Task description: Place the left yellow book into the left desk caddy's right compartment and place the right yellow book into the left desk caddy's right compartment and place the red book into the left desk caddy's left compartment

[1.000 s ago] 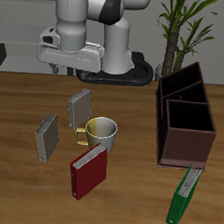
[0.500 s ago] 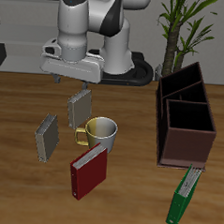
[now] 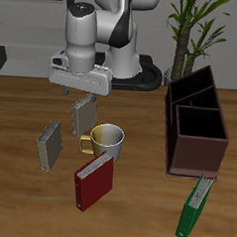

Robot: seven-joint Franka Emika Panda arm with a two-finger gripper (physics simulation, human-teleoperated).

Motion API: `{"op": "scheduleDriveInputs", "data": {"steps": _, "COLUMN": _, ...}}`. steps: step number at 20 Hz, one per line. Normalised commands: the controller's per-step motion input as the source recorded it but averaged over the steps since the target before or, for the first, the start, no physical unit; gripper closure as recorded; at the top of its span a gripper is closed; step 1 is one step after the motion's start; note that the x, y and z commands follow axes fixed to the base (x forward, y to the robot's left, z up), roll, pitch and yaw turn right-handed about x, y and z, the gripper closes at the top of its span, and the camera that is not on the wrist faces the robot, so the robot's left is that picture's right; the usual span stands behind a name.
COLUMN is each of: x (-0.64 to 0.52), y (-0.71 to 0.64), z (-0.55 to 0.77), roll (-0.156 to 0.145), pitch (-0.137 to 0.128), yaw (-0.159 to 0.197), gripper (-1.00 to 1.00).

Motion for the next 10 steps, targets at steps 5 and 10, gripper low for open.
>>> {"op": "scheduleDriveInputs", "data": {"steps": 5, "x": -0.01, "y": 0.06, "z": -0.11, "roll": 0.009, "pitch": -0.002, "yaw": 0.015, "gripper": -1.00}}
{"op": "scheduleDriveInputs", "data": {"steps": 10, "x": -0.02, "y": -0.01, "z": -0.08, "roll": -0.008, "pitch": 0.000, "yaw": -0.039, "gripper": -1.00}}
